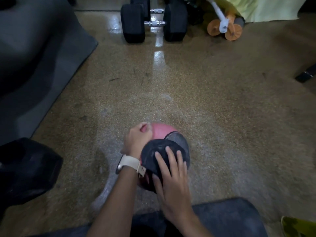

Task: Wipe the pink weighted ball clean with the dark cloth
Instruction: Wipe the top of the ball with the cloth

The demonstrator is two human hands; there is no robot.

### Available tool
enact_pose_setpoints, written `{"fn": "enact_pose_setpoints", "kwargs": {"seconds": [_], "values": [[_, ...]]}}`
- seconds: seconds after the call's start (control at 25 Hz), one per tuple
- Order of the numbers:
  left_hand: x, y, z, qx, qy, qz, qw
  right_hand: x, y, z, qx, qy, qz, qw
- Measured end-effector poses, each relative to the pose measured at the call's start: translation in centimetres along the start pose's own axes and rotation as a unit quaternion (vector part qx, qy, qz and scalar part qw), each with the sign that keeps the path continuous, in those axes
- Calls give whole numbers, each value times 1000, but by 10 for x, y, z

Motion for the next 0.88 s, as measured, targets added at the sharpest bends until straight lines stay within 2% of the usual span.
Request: {"fn": "enact_pose_setpoints", "kwargs": {"seconds": [0.08, 0.2, 0.24, 0.28, 0.36, 0.44, 0.52, 0.64, 0.72, 0.8, 0.88], "values": [[-2, 2, -4, 10, 4, 4, 1000, -7, -17, 22, -32, -24, 16, 999], [5, 34, -16, -34, 7, 58, 998, -21, -101, 60, -214, -90, -8, 973], [7, 48, -19, -77, 28, 64, 995, -23, -119, 67, -236, -87, -26, 968], [5, 56, -17, -138, 35, 57, 988, -21, -123, 65, -218, -65, -19, 974], [-1, 47, -11, -223, 20, 47, 973, -13, -90, 39, -119, -11, 27, 992], [-3, 35, -4, -200, 13, 23, 980, -1, -37, 17, -43, 16, 29, 999], [-4, 30, -5, -171, 5, 9, 985, -4, -47, 30, -21, 20, 4, 1000], [-6, 34, -5, -170, -12, 19, 985, -18, -124, 58, -154, -19, -74, 985], [-7, 36, -3, -132, 10, 46, 990, -21, -126, 52, -163, 9, -55, 985], [-5, 28, -5, -104, 35, 50, 993, -10, -70, 19, -79, 37, -14, 996], [0, 23, -12, -134, 81, 33, 987, 5, -27, 4, -12, 35, -12, 999]]}}
Point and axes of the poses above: each hand's wrist, its own y-axis away from the middle knuckle, its own x-axis out of the back of the hand, z = x × y, the point moved 3 cm from there along -y, towards the middle knuckle, and after that the axes turned 15 degrees about z, right-handed, at the moved point
